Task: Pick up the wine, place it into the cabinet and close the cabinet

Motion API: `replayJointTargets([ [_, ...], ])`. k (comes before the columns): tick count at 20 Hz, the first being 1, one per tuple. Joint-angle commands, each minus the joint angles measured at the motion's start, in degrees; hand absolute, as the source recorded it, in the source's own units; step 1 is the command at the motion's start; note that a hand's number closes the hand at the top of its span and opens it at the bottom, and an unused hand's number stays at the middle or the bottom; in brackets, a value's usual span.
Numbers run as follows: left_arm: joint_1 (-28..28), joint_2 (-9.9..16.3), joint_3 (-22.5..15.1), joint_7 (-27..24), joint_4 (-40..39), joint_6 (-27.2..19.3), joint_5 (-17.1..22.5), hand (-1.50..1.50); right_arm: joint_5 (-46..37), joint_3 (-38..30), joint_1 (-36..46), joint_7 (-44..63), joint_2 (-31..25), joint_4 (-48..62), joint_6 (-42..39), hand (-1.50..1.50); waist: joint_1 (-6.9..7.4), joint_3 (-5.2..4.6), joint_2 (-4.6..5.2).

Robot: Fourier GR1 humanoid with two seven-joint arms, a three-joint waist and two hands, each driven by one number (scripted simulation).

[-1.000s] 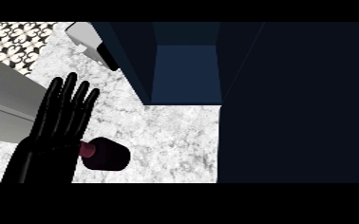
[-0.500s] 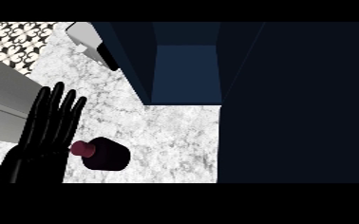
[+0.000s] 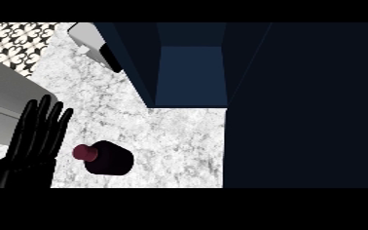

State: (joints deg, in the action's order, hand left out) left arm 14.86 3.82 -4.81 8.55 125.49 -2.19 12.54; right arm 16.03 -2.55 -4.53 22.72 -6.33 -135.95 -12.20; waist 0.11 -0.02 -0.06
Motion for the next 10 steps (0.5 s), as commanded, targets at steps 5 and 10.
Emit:
replayJointTargets([
  [5, 0.0, 2.7, 8.3, -6.1, -10.3, 6.2, 4.3, -1.5, -0.8, 1.6, 0.4, 4.0, 1.2, -4.8, 2.0, -1.5, -0.09, -0.02, 0.02],
  [10, 5.9, 1.4, 6.7, -11.8, -13.6, 9.8, 2.3, -1.5, -1.4, 2.3, -3.7, -2.0, 2.0, -1.1, -2.2, -1.5, -0.05, 0.02, 0.0],
])
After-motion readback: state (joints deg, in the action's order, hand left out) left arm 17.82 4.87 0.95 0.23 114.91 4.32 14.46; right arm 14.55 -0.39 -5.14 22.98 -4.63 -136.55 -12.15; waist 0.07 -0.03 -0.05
